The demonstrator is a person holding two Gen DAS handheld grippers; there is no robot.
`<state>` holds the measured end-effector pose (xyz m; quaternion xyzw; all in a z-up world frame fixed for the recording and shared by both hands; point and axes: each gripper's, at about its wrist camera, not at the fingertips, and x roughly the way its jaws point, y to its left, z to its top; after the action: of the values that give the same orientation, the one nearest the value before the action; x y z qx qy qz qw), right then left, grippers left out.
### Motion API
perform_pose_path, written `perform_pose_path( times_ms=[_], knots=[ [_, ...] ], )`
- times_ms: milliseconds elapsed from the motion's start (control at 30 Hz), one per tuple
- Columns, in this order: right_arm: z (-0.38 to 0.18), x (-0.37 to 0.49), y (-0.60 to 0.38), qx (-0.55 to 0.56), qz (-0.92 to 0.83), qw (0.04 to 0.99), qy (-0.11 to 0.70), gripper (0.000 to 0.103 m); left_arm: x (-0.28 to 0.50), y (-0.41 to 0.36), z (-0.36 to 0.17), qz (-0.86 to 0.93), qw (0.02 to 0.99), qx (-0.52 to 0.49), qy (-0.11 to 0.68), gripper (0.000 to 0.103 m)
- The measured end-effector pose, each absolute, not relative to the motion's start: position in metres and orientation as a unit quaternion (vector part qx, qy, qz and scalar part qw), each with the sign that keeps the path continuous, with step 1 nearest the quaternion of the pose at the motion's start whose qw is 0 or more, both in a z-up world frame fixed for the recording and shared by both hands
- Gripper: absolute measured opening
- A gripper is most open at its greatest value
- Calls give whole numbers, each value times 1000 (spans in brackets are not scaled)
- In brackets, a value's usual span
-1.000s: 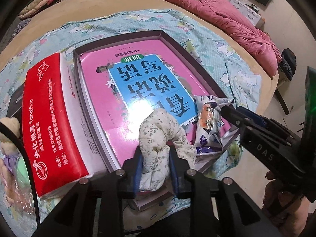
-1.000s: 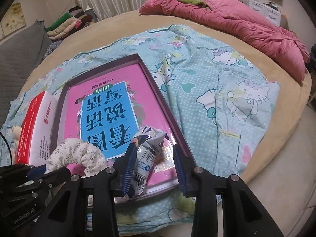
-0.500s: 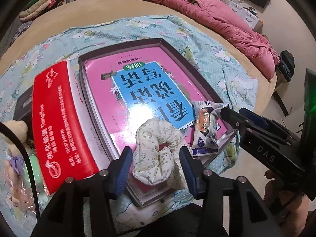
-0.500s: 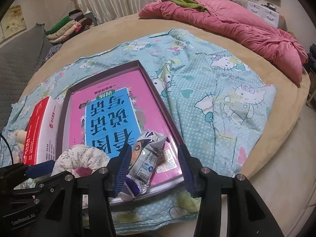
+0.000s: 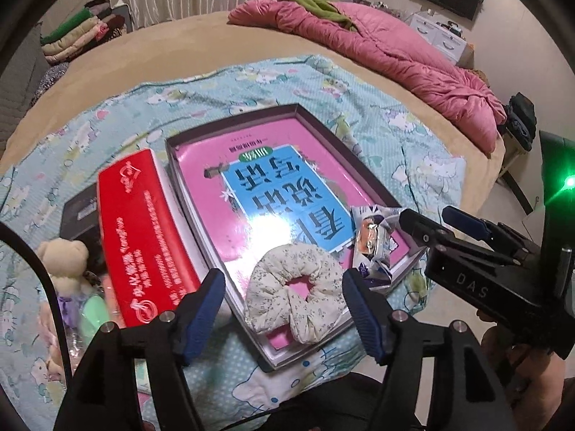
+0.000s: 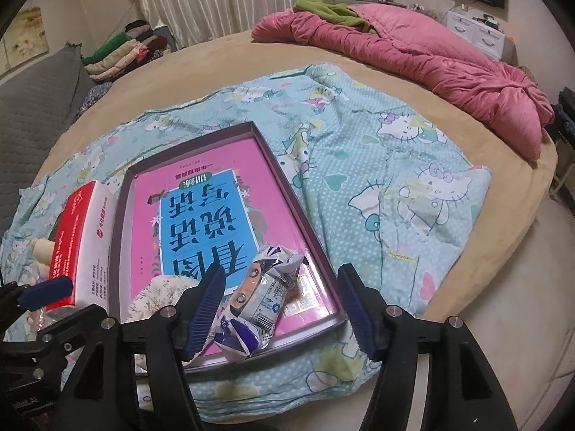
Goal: Organize soft objects
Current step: 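Move both open grippers back toward the plush bears and bagged items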
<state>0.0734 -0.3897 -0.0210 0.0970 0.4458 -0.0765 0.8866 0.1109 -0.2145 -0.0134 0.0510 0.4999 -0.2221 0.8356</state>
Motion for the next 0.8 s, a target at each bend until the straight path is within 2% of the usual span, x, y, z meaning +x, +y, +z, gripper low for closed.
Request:
perform_pose_path(
  times_ms=[167, 800],
  knots=[
    [-7, 70, -383, 88, -76, 893, 435, 74, 108, -202, 0, -210, 846, 44, 488, 75],
    [42, 62, -328, 41, -38, 915, 399, 76, 93, -135, 40, -159, 875, 2, 458, 77]
  ],
)
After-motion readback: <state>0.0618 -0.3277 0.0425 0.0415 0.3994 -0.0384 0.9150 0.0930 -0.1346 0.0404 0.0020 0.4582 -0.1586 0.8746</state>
